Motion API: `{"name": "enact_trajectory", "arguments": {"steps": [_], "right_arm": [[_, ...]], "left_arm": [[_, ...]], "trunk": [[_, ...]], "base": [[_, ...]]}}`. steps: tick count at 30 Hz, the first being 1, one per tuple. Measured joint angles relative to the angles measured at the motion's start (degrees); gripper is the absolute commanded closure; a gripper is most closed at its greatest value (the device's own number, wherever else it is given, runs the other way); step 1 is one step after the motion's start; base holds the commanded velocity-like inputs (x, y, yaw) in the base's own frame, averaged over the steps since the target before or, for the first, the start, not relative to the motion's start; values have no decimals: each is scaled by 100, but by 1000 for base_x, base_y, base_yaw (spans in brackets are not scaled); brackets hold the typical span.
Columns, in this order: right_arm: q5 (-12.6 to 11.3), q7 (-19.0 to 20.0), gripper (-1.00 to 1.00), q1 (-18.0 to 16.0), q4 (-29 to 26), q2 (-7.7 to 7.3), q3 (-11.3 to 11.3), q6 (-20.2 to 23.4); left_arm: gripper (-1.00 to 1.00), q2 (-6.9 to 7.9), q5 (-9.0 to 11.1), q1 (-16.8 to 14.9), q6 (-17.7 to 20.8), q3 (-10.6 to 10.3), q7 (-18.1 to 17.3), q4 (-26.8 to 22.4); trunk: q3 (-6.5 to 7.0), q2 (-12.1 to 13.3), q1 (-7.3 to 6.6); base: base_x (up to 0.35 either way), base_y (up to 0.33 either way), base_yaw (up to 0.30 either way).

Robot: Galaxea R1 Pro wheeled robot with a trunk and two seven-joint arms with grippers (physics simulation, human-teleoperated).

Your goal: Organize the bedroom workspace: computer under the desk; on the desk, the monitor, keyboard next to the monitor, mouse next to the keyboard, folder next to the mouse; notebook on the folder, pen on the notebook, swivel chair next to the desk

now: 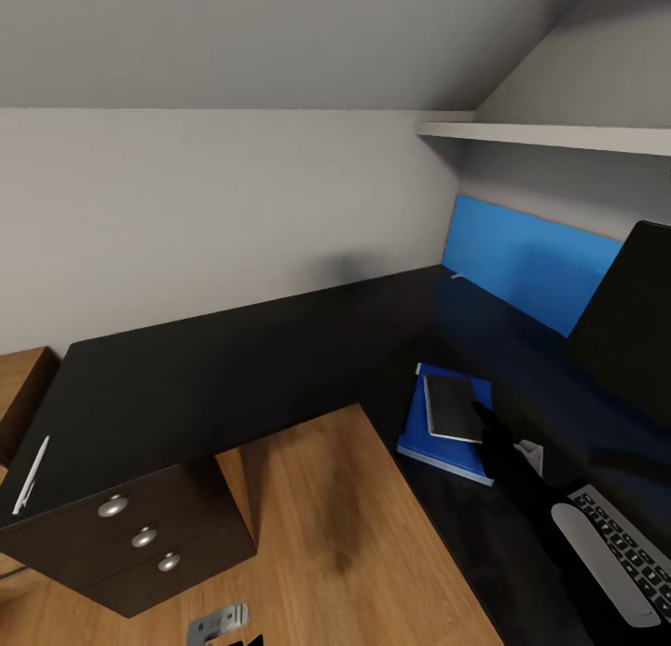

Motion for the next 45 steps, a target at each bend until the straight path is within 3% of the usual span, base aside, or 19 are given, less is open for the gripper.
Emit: {"name": "enact_trajectory", "arguments": {"steps": [18, 21, 23, 24, 25, 26, 28, 29, 30, 34, 36, 38, 39, 40, 42, 43, 44, 45], "right_arm": [[24, 0, -100, 0, -229, -3, -2, -20], [213, -15, -100, 0, -376, -3, 10, -146], [519, -64, -100, 0, -426, 9, 21, -297], [818, -165, -100, 0, -488, 19, 30, -419], [1629, -570, -100, 1, -630, 42, 81, -703], [1842, -698, -100, 1, -655, 53, 123, -767], [2651, -1232, -100, 3, -719, 176, 485, -972], [3330, -1653, -100, 4, -749, 366, 915, -1115], [3853, -1941, -100, 4, -751, 541, 1287, -1217], [6246, -3059, -100, 5, -515, 1263, 2596, -1397], [6753, -3315, -100, 5, -375, 1361, 2894, -1379], [7367, -3669, -100, 5, -191, 1461, 3295, -1295], [7458, -3722, -100, 4, -172, 1473, 3359, -1275], [7608, -3813, -100, 4, -195, 1496, 3468, -1239], [7542, -3866, -100, 4, -259, 1532, 3530, -1233], [7468, -3875, -100, 4, -263, 1542, 3538, -1232], [7167, -3931, -100, 4, -297, 1566, 3552, -1277], [7065, -3966, -100, 3, -310, 1571, 3550, -1383]], "left_arm": [[-100, 0, -3, 0, -2, 0, 20, 0], [-100, 0, -3, 0, 1, 0, 26, 0], [-100, 0, -1, 0, 4, 0, 29, 0], [-100, 0, 1, 0, 5, 2, 30, 0], [-100, 0, 5, 0, 6, 6, 31, 4], [-100, 0, 7, 0, 7, 7, 31, 6], [-100, 0, 8, 0, 7, 8, 36, 8], [-100, 0, 12, -1, 8, 7, 38, 19], [-100, 0, 11, -1, 8, 8, 39, 41], [-100, 8, 6, -4, 0, 27, 43, 193], [-100, 17, 7, -5, -22, 32, 42, 319], [-100, 36, 3, -7, -252, 47, 30, 771], [-100, 42, 1, -8, -367, 50, 26, 913], [-100, 74, -8, -8, -818, 63, 9, 1265], [-100, 151, -5, -9, -1571, 60, 2, 1543], [-100, 176, -1, -9, -1739, 58, 1, 1583], [-100, 238, 9, -9, -2122, 45, 0, 1679], [-100, 255, 14, -9, -2231, 40, 1, 1707]], "trunk": [[35, 79, -43], [89, 199, -109], [125, 279, -153], [143, 319, -175], [161, 360, -197], [179, 400, -219], [215, 480, -263], [233, 520, -285], [251, 560, -307], [322, 721, -395], [358, 801, -439], [394, 881, -483], [412, 921, -505], [430, 961, -527], [466, 1042, -571], [484, 1082, -593], [502, 1122, -615], [520, 1162, -637]], "base": [[-154, -38, 0], [-2, -1, 0], [-1, 0, 0], [0, 0, 0], [0, 0, 0], [0, 0, 0], [0, 0, 0], [0, 0, 0], [0, 0, 0], [0, 0, 0], [0, 0, 0], [0, 0, 0], [0, 0, 0], [0, 0, 0], [0, 0, 0], [0, 0, 0], [0, 0, 0], [0, 0, 0]]}}
